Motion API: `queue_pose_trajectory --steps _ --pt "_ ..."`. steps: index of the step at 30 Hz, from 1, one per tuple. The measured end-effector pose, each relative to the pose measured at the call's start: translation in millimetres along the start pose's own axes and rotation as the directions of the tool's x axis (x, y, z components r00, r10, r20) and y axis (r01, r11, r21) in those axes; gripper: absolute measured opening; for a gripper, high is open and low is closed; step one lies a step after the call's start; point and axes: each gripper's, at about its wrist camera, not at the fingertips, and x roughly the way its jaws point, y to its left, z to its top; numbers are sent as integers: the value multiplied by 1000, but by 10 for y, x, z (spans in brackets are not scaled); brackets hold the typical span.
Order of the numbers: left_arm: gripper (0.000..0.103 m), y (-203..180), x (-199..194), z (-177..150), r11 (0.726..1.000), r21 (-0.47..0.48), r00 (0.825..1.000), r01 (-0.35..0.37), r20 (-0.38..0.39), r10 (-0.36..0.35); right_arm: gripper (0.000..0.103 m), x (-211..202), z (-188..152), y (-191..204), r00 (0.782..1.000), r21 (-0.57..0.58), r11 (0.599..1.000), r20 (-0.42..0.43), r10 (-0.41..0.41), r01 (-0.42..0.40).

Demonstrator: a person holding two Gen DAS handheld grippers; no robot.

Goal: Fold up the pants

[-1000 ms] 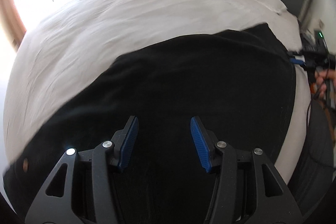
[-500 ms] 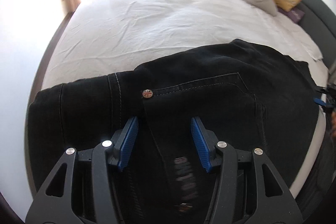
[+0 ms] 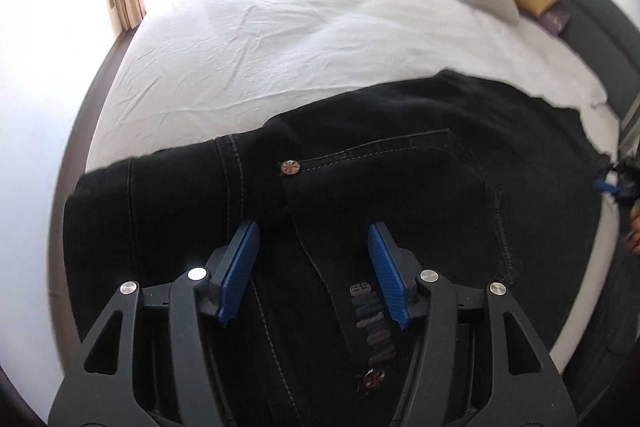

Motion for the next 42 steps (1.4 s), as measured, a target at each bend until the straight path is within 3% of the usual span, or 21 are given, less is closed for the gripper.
queue_pose_trajectory --steps 1,2,6,10,13,14,15,17,18,21,24,27,30,42 --pt "55 -4 -20 -9 1000 6 1000 -2 -3 2 60 -31 14 -73 1000 17 1000 12 5 -5" --pt "56 -11 -49 -17 1000 15 1000 -7 -6 7 59 -97 33 -129 1000 29 1000 25 0 -1" --pt "56 -38 -182 7 998 10 998 -66 -14 67 68 -492 90 -394 990 97 992 107 -90 80" --pt "56 -241 -383 275 1000 -1 998 -24 66 24 69 -720 154 -526 980 151 986 192 43 -73" --pt "65 -524 -191 516 999 51 998 -10 58 7 69 -527 241 -314 979 96 986 165 123 -140" --pt "71 -583 -62 547 998 62 999 -10 34 8 70 -471 266 -270 980 89 986 152 126 -141" --pt "71 -617 133 548 998 67 1000 -13 -7 13 70 -401 292 -249 984 92 988 144 107 -121" --pt "75 -608 525 476 997 62 996 -44 -78 49 70 -311 325 -379 988 158 984 144 55 -78" --pt "77 -639 522 446 995 77 997 -61 -41 64 70 -361 298 -572 988 215 973 145 48 -79" --pt "77 -762 447 469 989 109 993 -98 -49 104 70 -542 246 -852 978 301 949 204 35 -97" --pt "77 -805 207 506 998 66 1000 -23 -3 23 70 -753 118 -1203 968 380 916 247 36 -131" --pt "77 -906 15 518 999 30 999 11 46 -13 70 -678 92 -1326 961 437 880 268 71 -187" --pt "77 -1064 -102 476 997 19 994 81 66 -82 72 -687 79 -1347 962 425 887 264 68 -179" --pt "77 -1578 39 174 968 50 969 244 -47 -242 72 -541 287 -1455 959 494 841 266 98 -223"
